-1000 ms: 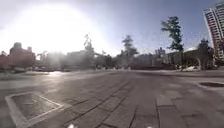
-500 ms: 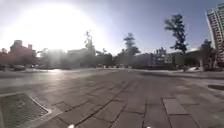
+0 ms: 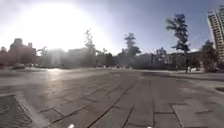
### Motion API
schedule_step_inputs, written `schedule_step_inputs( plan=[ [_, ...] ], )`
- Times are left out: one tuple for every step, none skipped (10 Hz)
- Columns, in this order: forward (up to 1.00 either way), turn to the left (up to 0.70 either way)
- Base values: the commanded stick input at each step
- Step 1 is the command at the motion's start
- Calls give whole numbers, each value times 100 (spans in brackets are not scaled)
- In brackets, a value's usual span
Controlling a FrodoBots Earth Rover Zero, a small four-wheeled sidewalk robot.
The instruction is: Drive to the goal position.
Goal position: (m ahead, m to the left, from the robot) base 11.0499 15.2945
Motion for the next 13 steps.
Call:
schedule_step_inputs(
  plan=[
    [70,0],
    [70,0],
    [70,0],
    [70,0],
    [70,0],
    [70,0],
    [70,0],
    [70,0],
    [70,0],
    [70,0],
    [70,0],
    [70,0],
    [70,0]
  ],
)
